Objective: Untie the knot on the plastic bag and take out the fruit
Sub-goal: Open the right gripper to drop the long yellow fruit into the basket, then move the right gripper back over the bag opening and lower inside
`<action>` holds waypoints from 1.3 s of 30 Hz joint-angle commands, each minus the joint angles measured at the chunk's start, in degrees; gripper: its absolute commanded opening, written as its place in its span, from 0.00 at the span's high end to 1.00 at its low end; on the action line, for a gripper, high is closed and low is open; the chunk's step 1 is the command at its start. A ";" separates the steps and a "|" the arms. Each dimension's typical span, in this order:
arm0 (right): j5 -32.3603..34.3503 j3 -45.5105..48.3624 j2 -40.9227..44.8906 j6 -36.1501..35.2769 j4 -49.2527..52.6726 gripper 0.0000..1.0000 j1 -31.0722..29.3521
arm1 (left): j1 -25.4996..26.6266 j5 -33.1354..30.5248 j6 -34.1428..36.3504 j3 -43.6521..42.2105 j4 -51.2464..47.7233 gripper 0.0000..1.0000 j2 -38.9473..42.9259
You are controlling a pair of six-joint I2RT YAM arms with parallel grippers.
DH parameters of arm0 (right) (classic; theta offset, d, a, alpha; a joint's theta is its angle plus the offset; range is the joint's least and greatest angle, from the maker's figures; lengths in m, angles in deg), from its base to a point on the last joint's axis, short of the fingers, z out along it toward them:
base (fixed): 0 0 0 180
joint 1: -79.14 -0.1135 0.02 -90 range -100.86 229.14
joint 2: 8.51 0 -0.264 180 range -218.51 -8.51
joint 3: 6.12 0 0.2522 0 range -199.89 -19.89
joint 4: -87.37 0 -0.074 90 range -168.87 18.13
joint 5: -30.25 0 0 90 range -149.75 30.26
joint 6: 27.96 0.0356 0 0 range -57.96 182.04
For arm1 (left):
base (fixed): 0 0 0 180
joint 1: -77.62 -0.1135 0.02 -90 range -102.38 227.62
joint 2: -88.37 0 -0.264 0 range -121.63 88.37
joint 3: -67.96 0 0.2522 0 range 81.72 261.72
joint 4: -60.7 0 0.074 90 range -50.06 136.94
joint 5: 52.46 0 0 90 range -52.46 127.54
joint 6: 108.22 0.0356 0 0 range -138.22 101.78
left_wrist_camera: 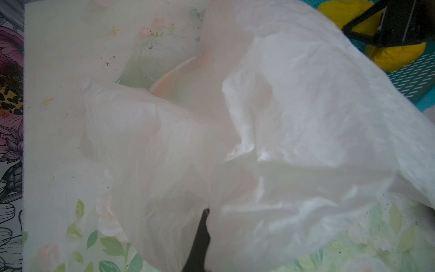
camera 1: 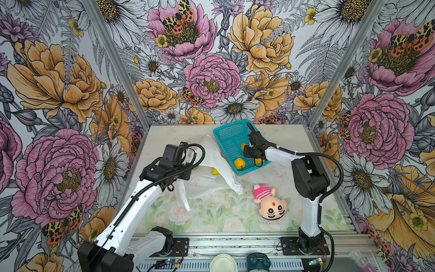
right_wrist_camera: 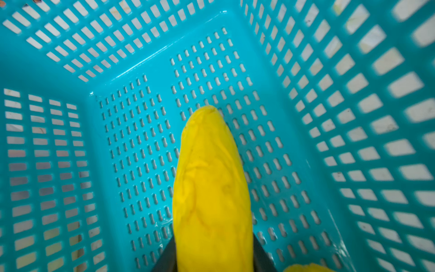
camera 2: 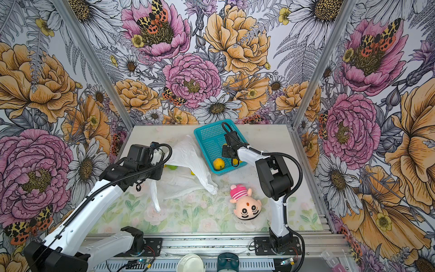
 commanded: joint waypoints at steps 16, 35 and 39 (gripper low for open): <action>8.89 10.81 21.56 0.67 -3.23 0.22 -4.51 | -0.56 0.57 -0.52 -0.43 0.75 1.00 0.96; 8.83 38.29 51.50 -29.31 -40.99 0.26 -37.80 | -0.90 1.19 -0.50 -0.52 0.83 1.00 0.78; 11.28 35.83 45.09 -35.77 -41.11 0.28 -43.24 | -0.83 1.27 -0.50 -0.50 0.83 1.00 0.70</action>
